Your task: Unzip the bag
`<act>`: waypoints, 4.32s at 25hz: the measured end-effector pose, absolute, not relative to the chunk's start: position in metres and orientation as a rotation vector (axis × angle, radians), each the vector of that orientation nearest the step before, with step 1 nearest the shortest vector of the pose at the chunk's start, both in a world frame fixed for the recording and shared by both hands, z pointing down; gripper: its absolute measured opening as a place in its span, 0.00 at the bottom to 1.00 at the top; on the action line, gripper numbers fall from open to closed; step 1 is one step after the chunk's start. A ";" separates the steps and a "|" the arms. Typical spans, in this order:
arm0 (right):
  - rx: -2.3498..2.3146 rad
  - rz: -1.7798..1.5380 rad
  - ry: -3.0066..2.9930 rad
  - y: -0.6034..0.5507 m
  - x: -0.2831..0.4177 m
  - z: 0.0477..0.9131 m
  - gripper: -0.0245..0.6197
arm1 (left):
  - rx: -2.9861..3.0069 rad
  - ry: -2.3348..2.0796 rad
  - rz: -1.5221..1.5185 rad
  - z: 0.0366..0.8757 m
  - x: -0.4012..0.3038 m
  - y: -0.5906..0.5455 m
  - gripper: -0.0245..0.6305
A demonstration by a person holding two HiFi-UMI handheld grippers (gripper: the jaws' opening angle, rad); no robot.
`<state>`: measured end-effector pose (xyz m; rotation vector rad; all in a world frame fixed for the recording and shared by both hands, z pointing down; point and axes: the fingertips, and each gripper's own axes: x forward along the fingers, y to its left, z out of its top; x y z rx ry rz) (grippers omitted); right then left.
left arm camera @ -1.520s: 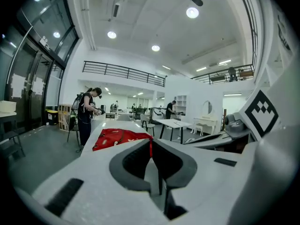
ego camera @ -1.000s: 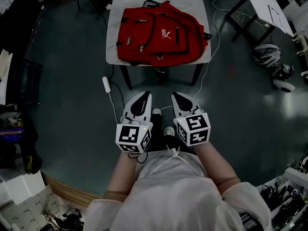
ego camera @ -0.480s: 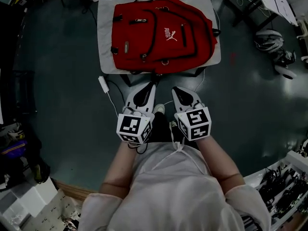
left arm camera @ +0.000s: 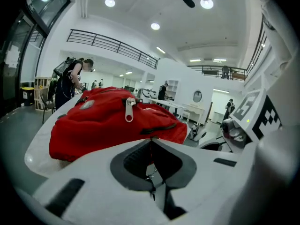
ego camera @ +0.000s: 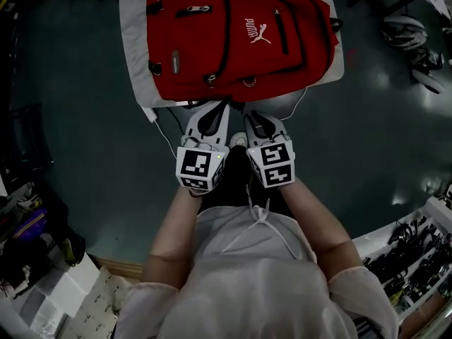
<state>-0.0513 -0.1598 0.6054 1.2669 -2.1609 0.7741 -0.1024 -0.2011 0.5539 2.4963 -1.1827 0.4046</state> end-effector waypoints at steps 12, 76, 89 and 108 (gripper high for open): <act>1.264 0.814 -2.169 -0.205 -0.081 0.662 0.24 | 2.366 -1.228 0.477 0.596 -0.112 -0.223 0.07; 0.765 0.576 -1.845 -0.212 0.172 0.656 0.09 | 1.917 -1.667 0.722 0.624 -0.120 -0.231 0.07; 0.775 0.646 -1.838 -0.220 0.194 0.652 0.09 | 1.873 -1.676 0.729 0.627 -0.119 -0.229 0.07; 1.049 0.564 -2.144 -0.246 0.115 0.532 0.11 | 2.255 -1.613 0.412 0.495 -0.062 -0.256 0.07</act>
